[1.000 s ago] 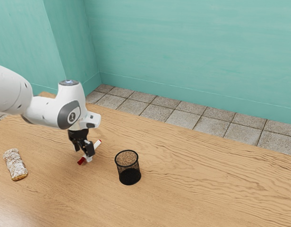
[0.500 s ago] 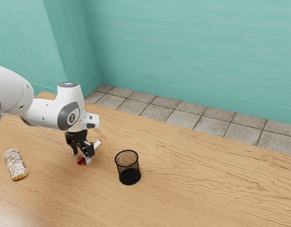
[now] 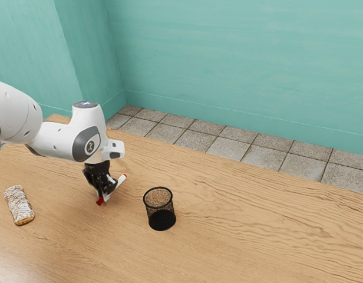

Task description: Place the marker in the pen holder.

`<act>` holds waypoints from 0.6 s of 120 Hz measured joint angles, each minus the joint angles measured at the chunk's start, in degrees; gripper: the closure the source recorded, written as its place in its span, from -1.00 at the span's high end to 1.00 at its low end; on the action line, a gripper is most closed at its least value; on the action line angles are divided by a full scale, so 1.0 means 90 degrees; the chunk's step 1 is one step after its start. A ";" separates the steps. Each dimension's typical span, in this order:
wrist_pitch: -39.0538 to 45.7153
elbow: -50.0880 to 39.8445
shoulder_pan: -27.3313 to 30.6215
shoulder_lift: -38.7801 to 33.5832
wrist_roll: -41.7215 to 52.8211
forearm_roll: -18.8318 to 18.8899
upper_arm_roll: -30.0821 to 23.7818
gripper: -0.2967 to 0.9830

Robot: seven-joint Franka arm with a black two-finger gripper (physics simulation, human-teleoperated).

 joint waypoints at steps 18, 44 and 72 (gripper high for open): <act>0.0019 0.0002 -0.0003 0.0052 -0.0115 0.0040 0.0001 -0.56; 0.0049 0.0002 -0.0011 0.0062 -0.0317 0.0155 0.0004 -0.59; 0.0124 0.0085 -0.0087 -0.0061 -0.0580 0.0265 0.0004 -0.69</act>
